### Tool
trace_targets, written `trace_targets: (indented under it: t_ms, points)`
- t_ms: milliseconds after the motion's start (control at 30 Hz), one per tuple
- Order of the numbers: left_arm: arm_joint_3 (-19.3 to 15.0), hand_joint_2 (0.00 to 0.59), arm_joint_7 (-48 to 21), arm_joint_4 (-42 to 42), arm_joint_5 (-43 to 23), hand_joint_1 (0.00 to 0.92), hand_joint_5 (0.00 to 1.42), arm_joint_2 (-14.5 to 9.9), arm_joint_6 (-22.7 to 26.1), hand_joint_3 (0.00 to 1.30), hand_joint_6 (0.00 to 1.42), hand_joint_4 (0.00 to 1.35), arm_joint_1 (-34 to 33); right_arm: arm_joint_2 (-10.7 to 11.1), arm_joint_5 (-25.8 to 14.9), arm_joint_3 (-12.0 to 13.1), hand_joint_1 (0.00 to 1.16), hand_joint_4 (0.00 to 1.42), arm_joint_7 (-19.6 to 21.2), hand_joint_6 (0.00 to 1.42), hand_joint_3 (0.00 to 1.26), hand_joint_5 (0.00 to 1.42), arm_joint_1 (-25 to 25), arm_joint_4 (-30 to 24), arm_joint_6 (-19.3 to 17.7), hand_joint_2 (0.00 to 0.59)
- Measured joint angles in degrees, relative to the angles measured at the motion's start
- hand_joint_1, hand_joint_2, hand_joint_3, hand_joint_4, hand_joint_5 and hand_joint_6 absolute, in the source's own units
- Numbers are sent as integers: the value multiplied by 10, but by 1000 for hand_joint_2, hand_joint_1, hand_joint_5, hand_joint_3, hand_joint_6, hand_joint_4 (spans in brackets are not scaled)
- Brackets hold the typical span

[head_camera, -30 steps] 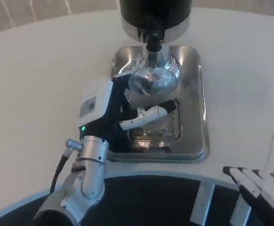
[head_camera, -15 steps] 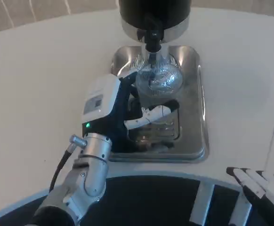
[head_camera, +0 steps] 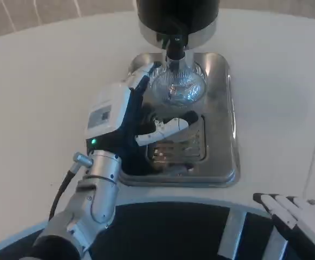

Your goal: Grasp the cup under the faucet to collect the drink, then remove the cup.

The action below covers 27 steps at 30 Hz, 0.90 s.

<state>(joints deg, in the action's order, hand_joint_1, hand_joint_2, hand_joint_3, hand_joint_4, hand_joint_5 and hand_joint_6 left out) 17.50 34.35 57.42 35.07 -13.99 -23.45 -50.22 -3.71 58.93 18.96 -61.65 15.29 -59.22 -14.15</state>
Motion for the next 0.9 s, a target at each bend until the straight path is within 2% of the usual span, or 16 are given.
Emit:
trace_targets:
  t_ms: [167,467,733,900]
  points:
    - [8,53,0,-1,8,215,264,-15,-14,167,204,103,4,0,22,-18,453,0,0,0,0,0,-3,0,9,460]
    - [14,61,0,-5,13,218,263,-50,-48,166,204,102,16,1,71,-79,456,0,9,0,0,0,-14,0,45,460]
    - [-1,51,-23,-35,-3,183,263,-85,-81,168,206,112,32,1,112,-145,458,0,14,0,0,0,-14,0,92,460]
    - [-16,51,-39,-62,-12,179,263,-112,-96,169,179,139,52,1,118,-164,459,0,42,0,0,0,-13,0,105,462]
